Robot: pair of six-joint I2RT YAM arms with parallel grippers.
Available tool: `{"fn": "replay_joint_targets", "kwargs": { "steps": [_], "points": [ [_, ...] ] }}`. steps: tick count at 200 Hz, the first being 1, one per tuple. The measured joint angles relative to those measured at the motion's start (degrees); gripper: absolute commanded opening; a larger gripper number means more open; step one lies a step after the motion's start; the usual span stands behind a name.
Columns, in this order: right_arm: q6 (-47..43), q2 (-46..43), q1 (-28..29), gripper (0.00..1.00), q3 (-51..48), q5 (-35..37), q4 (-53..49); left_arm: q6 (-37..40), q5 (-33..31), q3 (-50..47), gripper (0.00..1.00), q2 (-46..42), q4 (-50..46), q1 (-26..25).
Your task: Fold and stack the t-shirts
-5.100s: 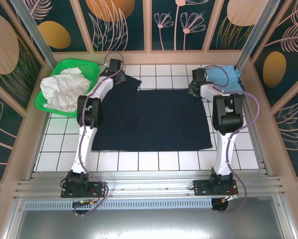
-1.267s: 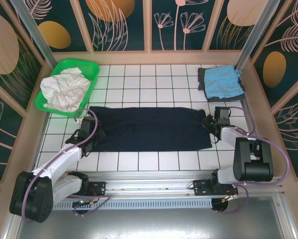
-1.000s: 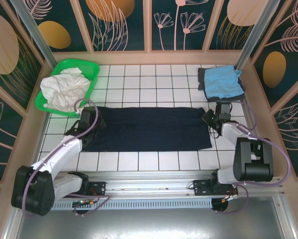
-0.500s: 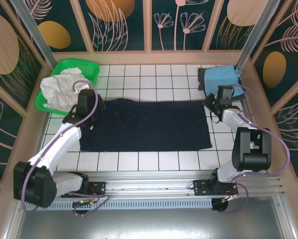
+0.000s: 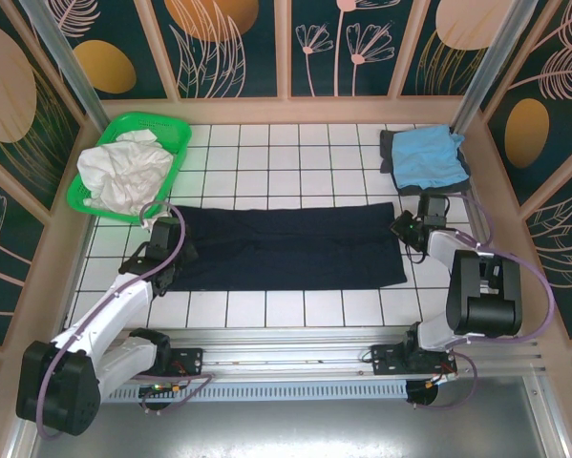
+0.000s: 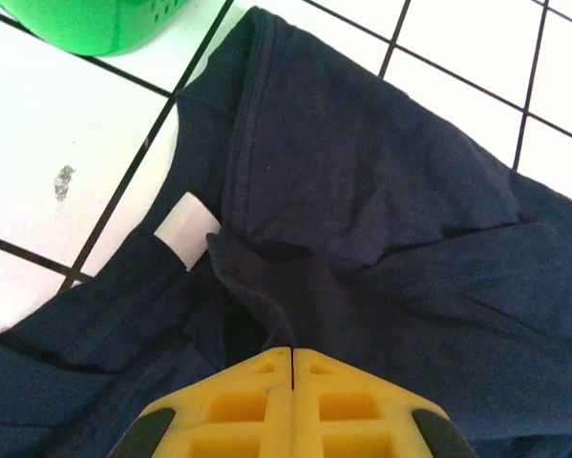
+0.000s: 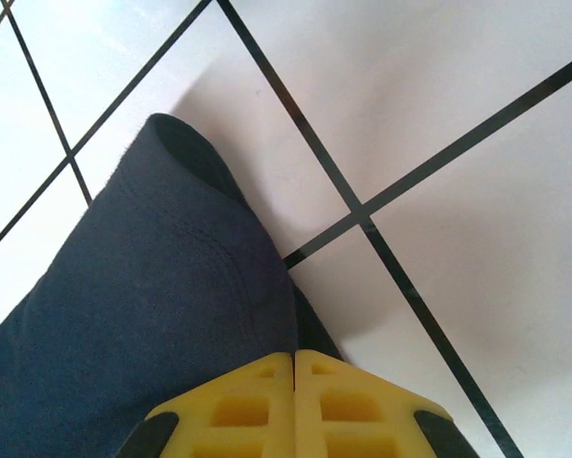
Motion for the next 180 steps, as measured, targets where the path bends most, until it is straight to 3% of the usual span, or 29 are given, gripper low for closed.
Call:
{"fn": "replay_joint_targets", "kwargs": {
  "steps": [47,113,135,163,180],
  "points": [
    [0.0,-0.2,-0.7,0.00,-1.3,-0.3,0.4,-1.8,-1.1,-1.5,0.00,-0.3,-0.9,0.0],
    [0.0,-3.1,-0.6,0.28,-2.4,0.4,-1.1,-4.8,-0.4,-6.9,0.00,-1.4,-0.7,0.0],
    [0.1,-9.2,1.9,0.29,-2.3,5.5,-3.8,-5.2,0.5,-7.7,0.00,-1.2,-0.1,0.0],
    [0.3,-15.1,12.7,0.30,-2.2,10.6,-4.8,-5.8,1.0,-7.8,0.22,0.0,0.7,0.0],
    [1.2,-14.7,17.7,0.30,-2.8,9.9,-3.5,-5.8,1.2,-7.8,0.57,0.6,0.6,0.0]
  ]
}}
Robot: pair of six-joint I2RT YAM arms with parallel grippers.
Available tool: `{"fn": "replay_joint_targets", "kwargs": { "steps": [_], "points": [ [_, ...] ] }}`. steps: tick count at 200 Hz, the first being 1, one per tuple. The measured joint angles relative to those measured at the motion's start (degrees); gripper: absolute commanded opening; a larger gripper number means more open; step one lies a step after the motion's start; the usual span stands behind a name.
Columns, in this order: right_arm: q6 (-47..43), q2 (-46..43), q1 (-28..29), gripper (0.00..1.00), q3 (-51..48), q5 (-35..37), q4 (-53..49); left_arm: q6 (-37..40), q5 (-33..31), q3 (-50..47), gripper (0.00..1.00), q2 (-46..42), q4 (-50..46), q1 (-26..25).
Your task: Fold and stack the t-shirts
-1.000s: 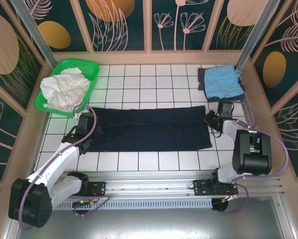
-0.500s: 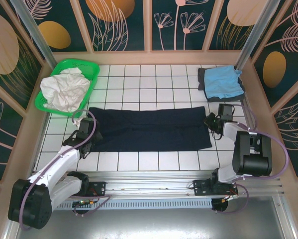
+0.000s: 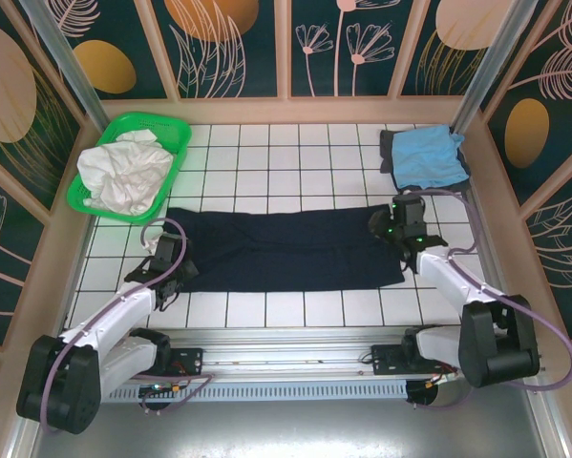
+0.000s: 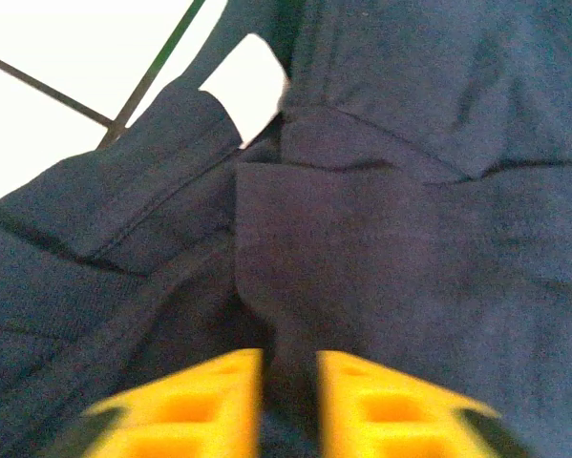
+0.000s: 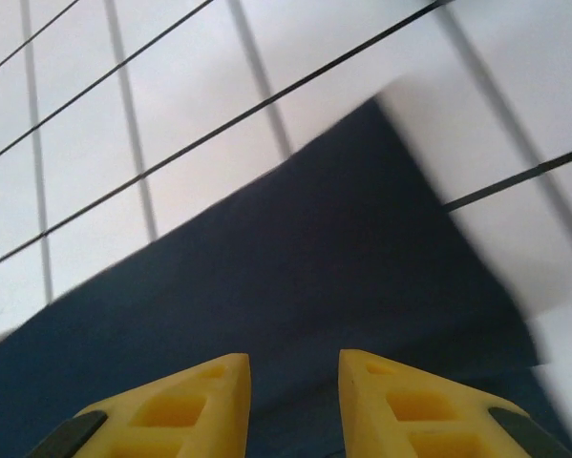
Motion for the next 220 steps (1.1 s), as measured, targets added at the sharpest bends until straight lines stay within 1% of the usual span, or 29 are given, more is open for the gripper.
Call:
{"fn": "replay_joint_targets", "kwargs": {
  "steps": [3,9,22,29,43,64,83,87,96,108,130,148,159,175,192,220],
  "points": [
    [0.1,0.2,0.4,0.30,-0.3,0.0,0.3,-0.1,0.0,0.0,0.61,0.0,0.0,0.0],
    [0.5,0.7,1.0,0.29,-1.1,-0.2,0.9,-0.1,0.1,0.0,0.67,0.0,0.0,0.0],
    [1.1,2.6,1.3,0.28,-3.0,-0.2,1.2,-0.4,0.1,0.4,0.76,0.0,-0.1,0.0],
    [1.6,3.8,1.1,0.27,-3.9,0.0,1.1,-0.3,0.0,0.7,0.79,-0.1,-0.3,0.0],
    [2.1,5.8,0.0,0.25,-5.6,0.0,1.0,0.1,-0.2,2.0,0.83,-0.7,-0.9,0.0],
    [2.4,6.9,-4.5,0.22,-7.7,-1.9,3.2,1.2,-0.5,5.3,0.87,-1.2,-1.3,0.0],
    [2.4,8.0,-7.8,0.20,-8.0,-3.4,6.1,2.9,-0.1,9.1,0.84,0.5,-0.3,0.0],
    [2.3,8.4,-8.4,0.19,-8.0,-3.8,6.8,3.3,0.4,9.8,0.83,1.5,0.3,0.0],
    [2.3,9.0,-9.2,0.19,-7.9,-4.5,8.0,4.5,1.8,11.5,0.76,4.2,2.0,0.0],
    [2.3,9.5,-9.7,0.19,-7.9,-5.3,8.9,6.2,4.6,13.8,0.71,9.3,4.2,0.0],
    [2.3,9.5,-9.7,0.19,-7.8,-5.8,9.1,9.6,9.0,18.0,0.70,20.2,7.3,-1.0],
    [2.1,9.6,-9.8,0.19,-7.7,-6.1,9.1,12.8,11.8,21.5,0.67,28.0,8.3,-2.7],
    [1.9,9.6,-9.9,0.19,-7.7,-6.3,9.1,14.2,13.2,23.2,0.63,31.5,8.8,-3.4],
    [1.9,9.6,-10.0,0.19,-7.7,-6.3,9.1,16.1,14.5,24.7,0.46,34.9,9.1,-3.9],
    [1.9,9.6,-10.0,0.19,-7.7,-6.3,9.1,17.2,14.6,25.6,0.24,37.0,8.9,-3.9],
    [1.9,9.5,-10.0,0.19,-7.7,-6.3,9.0,18.2,14.6,26.1,0.05,37.1,8.5,-3.9]
  ]
}}
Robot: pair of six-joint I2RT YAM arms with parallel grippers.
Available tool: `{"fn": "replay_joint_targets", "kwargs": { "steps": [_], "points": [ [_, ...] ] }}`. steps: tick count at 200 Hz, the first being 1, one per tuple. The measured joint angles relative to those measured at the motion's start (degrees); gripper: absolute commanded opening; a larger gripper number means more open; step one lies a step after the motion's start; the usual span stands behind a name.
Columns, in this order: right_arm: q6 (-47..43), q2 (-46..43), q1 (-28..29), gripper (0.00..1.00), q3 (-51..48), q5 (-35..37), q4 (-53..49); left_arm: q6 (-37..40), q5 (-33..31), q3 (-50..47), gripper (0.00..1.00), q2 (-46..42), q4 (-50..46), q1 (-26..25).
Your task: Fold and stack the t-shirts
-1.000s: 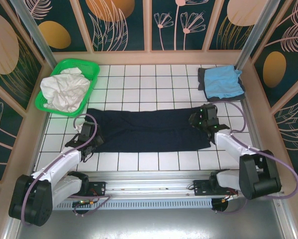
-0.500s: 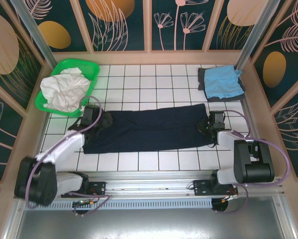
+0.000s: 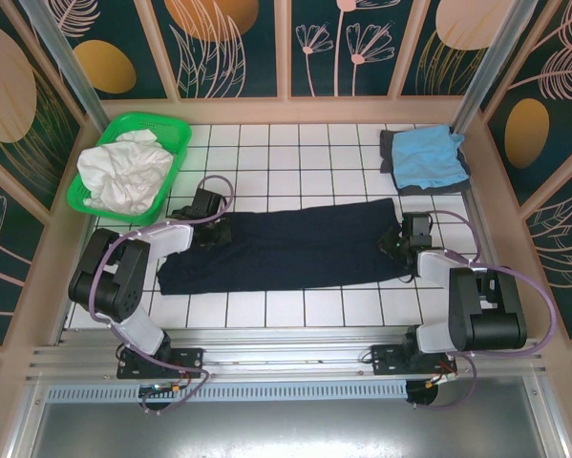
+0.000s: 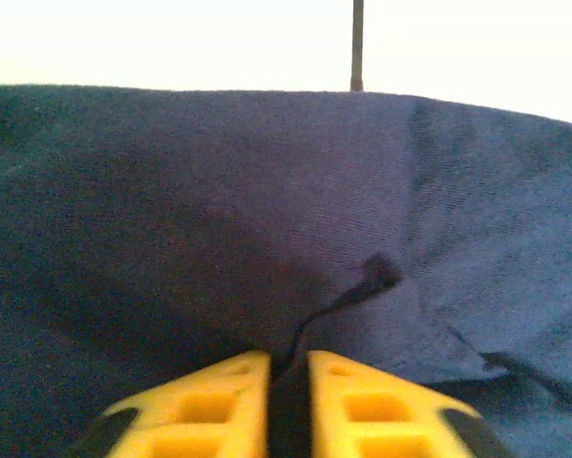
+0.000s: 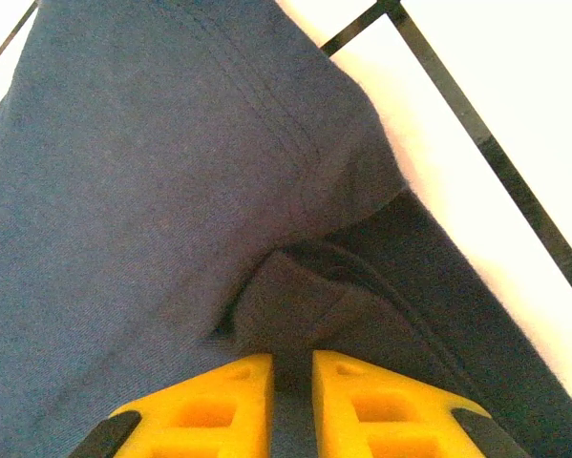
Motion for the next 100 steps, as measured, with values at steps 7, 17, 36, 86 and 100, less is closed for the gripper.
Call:
{"fn": "replay_joint_targets", "kwargs": {
  "steps": [7,17,36,86,100],
  "points": [
    [0.0,0.0,0.0,0.19,0.0,0.0,0.0,0.0,0.0,0.1,0.00,-0.5,-0.3,-0.1],
    [0.0,0.0,0.0,0.19,0.0,0.0,0.0,0.2,-0.2,0.1,0.00,-1.7,-1.0,-0.3],
    [0.0,-0.2,0.0,0.19,0.0,-0.2,-0.2,0.1,-0.5,0.1,0.00,-5.4,-2.2,-1.1],
    [0.0,-1.2,0.0,0.20,0.0,-0.3,-1.6,-3.3,-3.3,-3.3,0.00,-15.9,-4.1,-7.7],
    [0.0,-1.5,0.0,0.21,0.0,-0.4,-1.9,-4.9,-4.4,-5.6,0.08,-17.9,-5.2,-9.6]
  ]
}}
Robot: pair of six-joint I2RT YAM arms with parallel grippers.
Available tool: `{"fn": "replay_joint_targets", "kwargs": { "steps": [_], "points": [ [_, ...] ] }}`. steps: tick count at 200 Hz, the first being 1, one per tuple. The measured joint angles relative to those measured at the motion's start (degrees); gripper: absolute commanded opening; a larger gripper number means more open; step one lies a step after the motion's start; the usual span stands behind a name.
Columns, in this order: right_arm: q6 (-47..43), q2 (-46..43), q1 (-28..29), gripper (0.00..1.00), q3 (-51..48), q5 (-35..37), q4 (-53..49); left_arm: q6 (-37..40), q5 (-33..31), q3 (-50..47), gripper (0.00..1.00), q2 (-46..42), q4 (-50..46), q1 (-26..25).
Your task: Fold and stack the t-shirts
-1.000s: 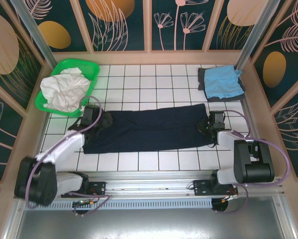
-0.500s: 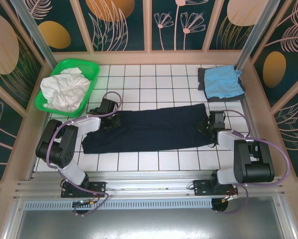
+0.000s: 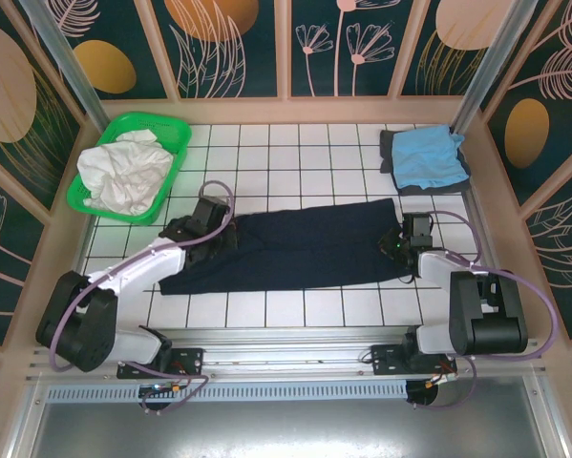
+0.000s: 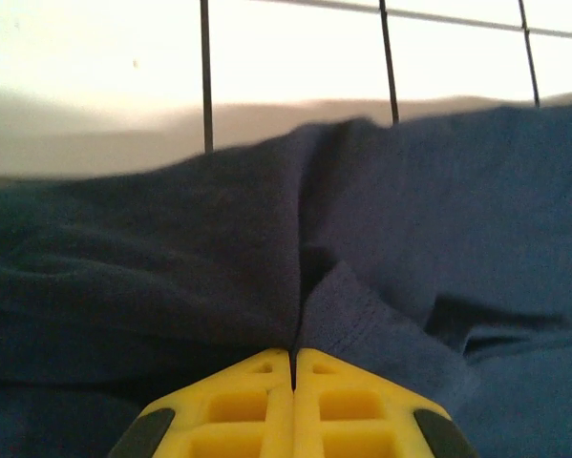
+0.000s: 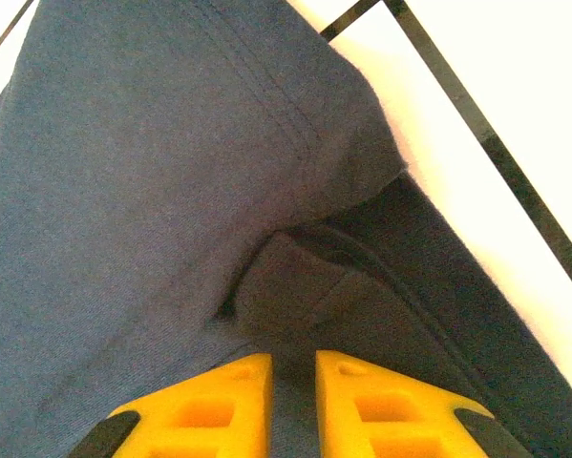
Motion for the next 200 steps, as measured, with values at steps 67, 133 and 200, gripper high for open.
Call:
{"fn": "replay_joint_targets", "kwargs": {
  "steps": [67,133,200],
  "points": [
    [-0.4,-0.7,2.0,0.24,0.3,-0.3,-1.8,-3.6,-10.9,-0.3,0.68,0.5,-8.9,-0.9],
    [-0.8,-9.0,21.6,0.36,5.9,3.3,-1.9,-2.6,-17.3,8.1,0.82,5.5,-9.8,3.8],
    [-5.8,16.5,45.8,0.51,28.0,0.1,9.9,-1.0,-15.6,6.0,0.54,10.1,-7.6,11.0]
  ]
}}
